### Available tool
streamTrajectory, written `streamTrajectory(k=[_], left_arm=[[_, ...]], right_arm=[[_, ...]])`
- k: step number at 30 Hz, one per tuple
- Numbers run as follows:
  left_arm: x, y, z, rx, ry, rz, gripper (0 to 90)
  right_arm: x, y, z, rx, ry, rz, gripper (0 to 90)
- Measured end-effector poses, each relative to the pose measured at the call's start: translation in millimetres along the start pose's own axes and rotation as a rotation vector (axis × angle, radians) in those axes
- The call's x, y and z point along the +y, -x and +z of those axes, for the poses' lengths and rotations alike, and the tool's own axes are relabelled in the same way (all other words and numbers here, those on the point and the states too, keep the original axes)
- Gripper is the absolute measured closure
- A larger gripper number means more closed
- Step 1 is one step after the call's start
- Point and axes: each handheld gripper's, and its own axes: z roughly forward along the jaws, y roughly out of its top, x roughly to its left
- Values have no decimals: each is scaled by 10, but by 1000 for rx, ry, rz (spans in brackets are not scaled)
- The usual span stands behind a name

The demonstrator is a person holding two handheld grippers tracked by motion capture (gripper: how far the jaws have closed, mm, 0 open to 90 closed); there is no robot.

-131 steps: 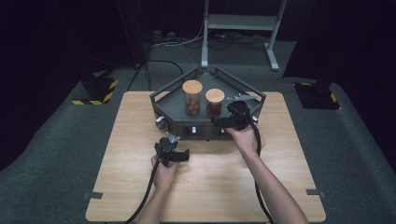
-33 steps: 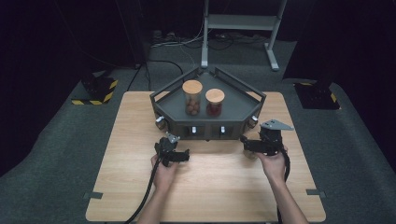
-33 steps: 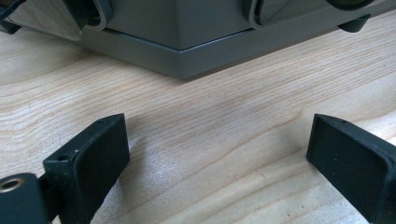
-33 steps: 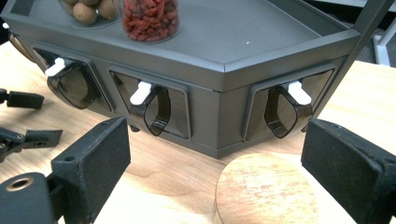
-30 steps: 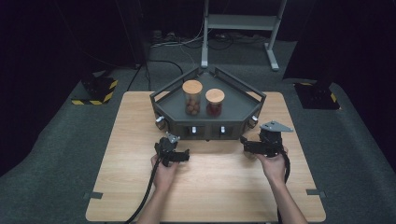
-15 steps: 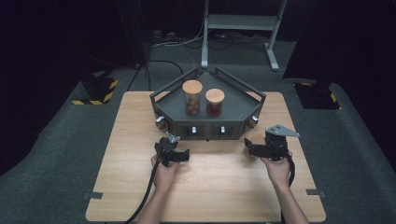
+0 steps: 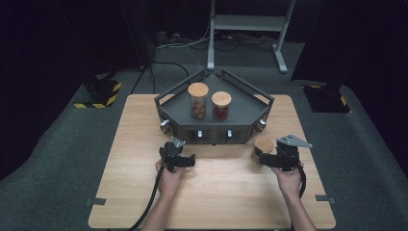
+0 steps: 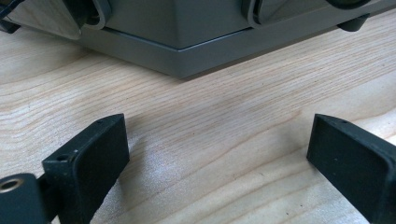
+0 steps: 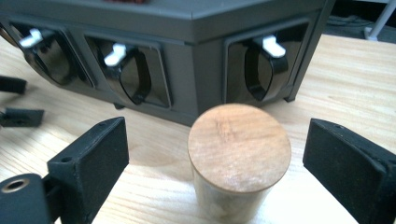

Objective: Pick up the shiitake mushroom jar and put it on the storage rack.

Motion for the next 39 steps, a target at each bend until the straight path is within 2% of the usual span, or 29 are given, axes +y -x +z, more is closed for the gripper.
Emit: streamTrajectory(k=[11, 35, 39], left_arm=[[0, 0, 0, 0, 0, 0, 56], [0, 1, 1, -1, 1, -1, 55], [0, 1, 1, -1, 1, -2, 56]], right_arm=[[-102, -41, 68, -17, 2, 0, 60], [-272, 37, 121, -18, -16, 33, 59], [-302, 49, 108, -13, -4, 36, 56]])
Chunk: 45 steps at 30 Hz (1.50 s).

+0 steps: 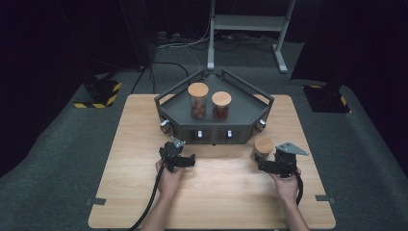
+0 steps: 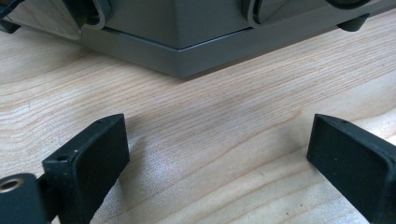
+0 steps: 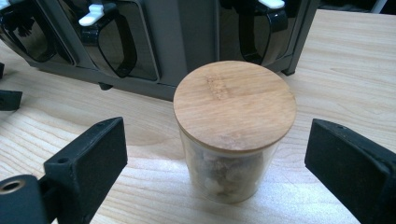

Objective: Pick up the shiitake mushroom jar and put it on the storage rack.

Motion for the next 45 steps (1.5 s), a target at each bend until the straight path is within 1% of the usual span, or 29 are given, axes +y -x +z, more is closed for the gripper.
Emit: streamTrajectory(k=[2, 7, 9, 14, 20, 25, 30, 39, 45], left_arm=[[0, 0, 0, 0, 0, 0, 55], [0, -1, 0, 0, -1, 0, 55], [0, -1, -1, 0, -1, 1, 55], [0, -1, -1, 0, -1, 0, 55], [0, -1, -1, 0, -1, 1, 55], [0, -1, -1, 1, -1, 1, 55], [0, 1, 0, 1, 1, -1, 55], [0, -1, -1, 1, -1, 1, 55], [0, -1, 0, 1, -1, 0, 55]], right_arm=[[-22, 11, 9, -5, -13, -4, 57], [-69, 21, 38, -3, -31, 4, 57], [-82, 18, 57, 0, -38, 8, 57], [-106, 3, 95, 21, -62, -3, 54], [-115, 34, 119, 19, -71, 13, 53], [-131, 41, 152, 31, -84, 13, 55], [-197, 40, 231, 26, -123, 14, 55], [-186, 32, 295, 16, -119, 28, 66], [-167, 28, 312, -5, -120, 27, 83]])
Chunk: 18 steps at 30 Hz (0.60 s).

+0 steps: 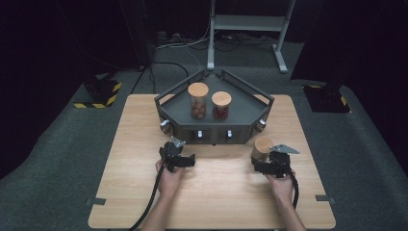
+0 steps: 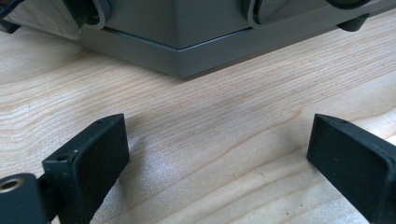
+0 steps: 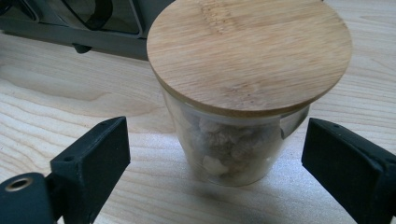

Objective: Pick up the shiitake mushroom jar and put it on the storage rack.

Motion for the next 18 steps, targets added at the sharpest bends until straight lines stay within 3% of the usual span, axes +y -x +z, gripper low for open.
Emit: streamTrajectory(k=[18], left_arm=[[0, -1, 0, -1, 0, 0, 55]], right_arm=[[8, -2, 73, -12, 29, 10, 127]])
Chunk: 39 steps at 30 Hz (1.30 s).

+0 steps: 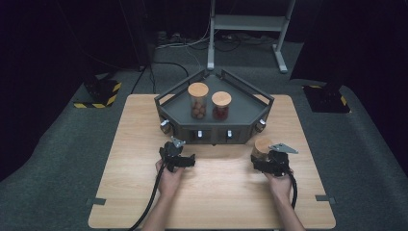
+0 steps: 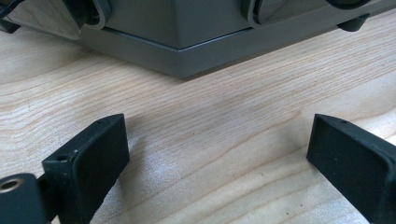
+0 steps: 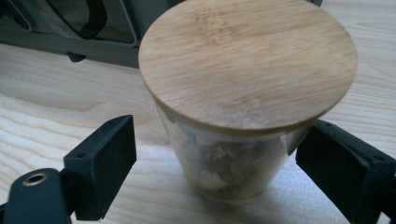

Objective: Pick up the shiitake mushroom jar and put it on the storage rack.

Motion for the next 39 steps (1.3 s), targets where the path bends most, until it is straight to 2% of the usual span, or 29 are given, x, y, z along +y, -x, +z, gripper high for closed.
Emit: streamTrajectory(k=[14, 21, 30, 39], left_arm=[[0, 0, 0, 0, 0, 0, 55], [4, -1, 5, 0, -1, -1, 53], [5, -1, 5, 0, -1, -1, 53], [4, -1, 4, -1, -2, -1, 53]], right_arm=[[70, -10, 103, -34, 5, -16, 162], [37, -21, 127, -76, 39, -8, 238], [0, -33, 133, -82, 68, -18, 247], [4, -25, 133, -76, 62, -18, 248]])
